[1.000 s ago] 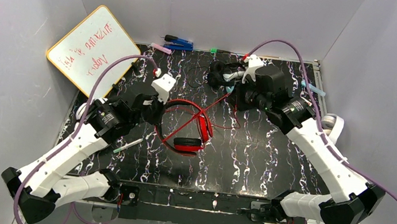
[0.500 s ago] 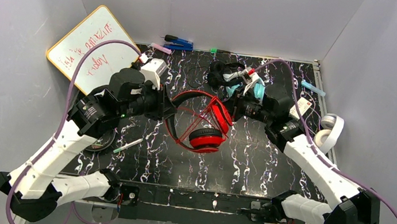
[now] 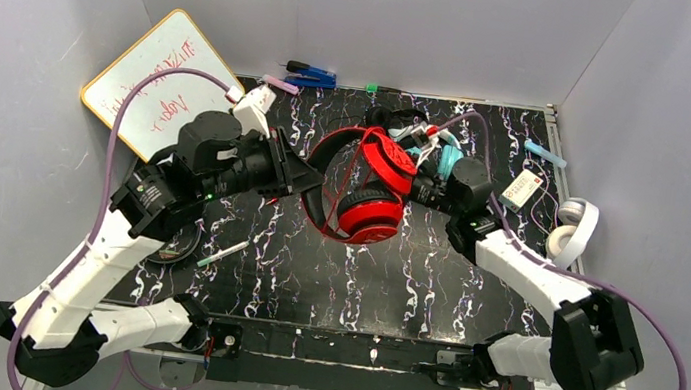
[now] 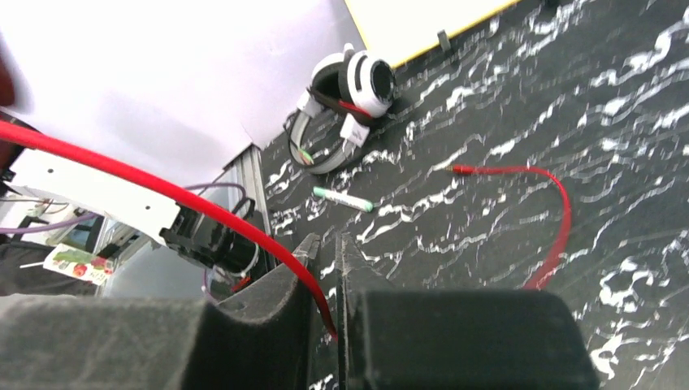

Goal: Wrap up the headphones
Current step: Wrap the headphones cable around the headphones.

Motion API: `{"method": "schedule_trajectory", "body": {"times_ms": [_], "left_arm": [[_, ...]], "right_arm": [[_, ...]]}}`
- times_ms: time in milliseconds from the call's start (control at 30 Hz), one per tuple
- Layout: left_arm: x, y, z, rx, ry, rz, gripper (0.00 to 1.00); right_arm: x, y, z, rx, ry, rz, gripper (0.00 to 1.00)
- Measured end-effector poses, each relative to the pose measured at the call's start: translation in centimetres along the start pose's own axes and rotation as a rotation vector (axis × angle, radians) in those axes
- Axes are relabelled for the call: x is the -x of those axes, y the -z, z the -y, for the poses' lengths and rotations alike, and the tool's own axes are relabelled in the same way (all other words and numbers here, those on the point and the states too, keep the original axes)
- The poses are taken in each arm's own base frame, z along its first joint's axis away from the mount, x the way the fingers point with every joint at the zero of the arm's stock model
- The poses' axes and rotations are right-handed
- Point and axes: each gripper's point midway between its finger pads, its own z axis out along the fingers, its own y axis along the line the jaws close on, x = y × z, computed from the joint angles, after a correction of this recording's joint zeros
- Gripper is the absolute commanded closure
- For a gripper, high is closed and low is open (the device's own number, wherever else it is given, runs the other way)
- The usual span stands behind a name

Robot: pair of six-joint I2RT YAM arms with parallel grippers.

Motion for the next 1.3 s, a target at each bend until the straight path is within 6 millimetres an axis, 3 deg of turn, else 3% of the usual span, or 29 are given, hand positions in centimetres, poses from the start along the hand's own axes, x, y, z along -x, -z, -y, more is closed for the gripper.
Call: {"method": "schedule_trajectory", "body": {"times_ms": [167, 367, 700, 867, 1000, 1233, 1300], "left_arm": [[1.9, 1.1, 2.3, -0.058, 0.043, 0.054, 1.0], [3.6, 1.6, 3.8, -0.073, 0.086, 0.095, 1.0], [4.7, 0.4, 2.7, 0.012, 0.136, 0.136, 1.0], [6.0, 0.5, 1.7, 0.073, 0.167, 0.208, 1.0], [6.8, -0.1, 1.0, 0.107, 0.2, 0.252, 1.0], [7.7, -1.4, -1.3, 0.203, 0.207, 0.325, 1.0], [8.2, -1.5, -1.9, 0.236, 0.196, 0.352, 1.0]], "right_arm": [[-3.7, -0.1, 2.2, -0.017, -0.062, -0.057, 0.8], [-4.0, -0.6, 2.3, 0.023, -0.045, -0.041, 0.79], [-6.6, -1.5, 1.9, 0.07, -0.071, -0.079, 0.86], [-8.9, -2.2, -0.6, 0.114, -0.065, -0.135, 0.86], [-10.9, -1.1, -3.6, 0.146, -0.063, -0.157, 0.86], [-11.3, 0.4, -8.1, 0.203, -0.059, -0.132, 0.88], [-11.3, 0.6, -9.1, 0.209, -0.068, -0.129, 0.92]]}}
